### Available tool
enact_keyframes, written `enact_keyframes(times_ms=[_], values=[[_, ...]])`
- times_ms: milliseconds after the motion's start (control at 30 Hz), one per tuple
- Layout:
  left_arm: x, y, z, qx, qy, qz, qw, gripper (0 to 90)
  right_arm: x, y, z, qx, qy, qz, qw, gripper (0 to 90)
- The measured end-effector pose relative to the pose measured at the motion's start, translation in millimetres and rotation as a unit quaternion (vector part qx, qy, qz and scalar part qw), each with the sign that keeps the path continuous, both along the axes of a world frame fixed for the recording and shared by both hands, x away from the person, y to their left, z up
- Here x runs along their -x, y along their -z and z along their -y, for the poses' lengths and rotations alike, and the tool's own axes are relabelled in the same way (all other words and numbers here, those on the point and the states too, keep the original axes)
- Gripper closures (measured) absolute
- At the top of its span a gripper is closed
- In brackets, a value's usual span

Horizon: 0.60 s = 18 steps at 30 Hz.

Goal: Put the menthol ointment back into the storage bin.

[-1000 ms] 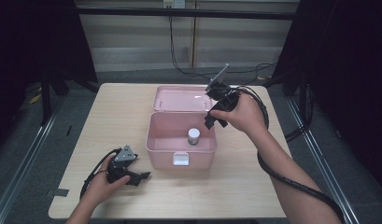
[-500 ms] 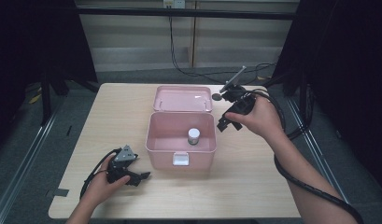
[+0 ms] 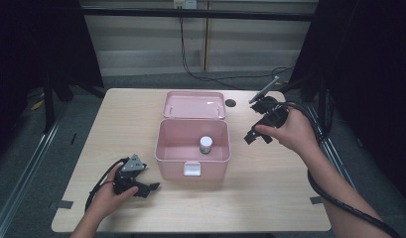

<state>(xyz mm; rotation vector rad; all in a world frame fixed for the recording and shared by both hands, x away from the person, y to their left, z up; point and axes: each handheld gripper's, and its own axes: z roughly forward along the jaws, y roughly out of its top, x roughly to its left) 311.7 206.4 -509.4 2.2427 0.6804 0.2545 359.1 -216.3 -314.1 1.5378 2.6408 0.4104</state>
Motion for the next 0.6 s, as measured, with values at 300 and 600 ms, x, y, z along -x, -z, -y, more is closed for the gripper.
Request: enact_keyframes(times_ms=[300,600], values=[[0.0,-0.1,-0.2,-0.002,0.002,-0.001,1.0,11.4,6.0,14.8,9.9,-0.003,0.001,-0.005,1.0,23.0],[0.0,-0.2,-0.2,-0.002,0.001,-0.001,1.0,11.3,15.1,32.1,13.7,-0.011,-0.013,-0.003,0.9999,23.0]])
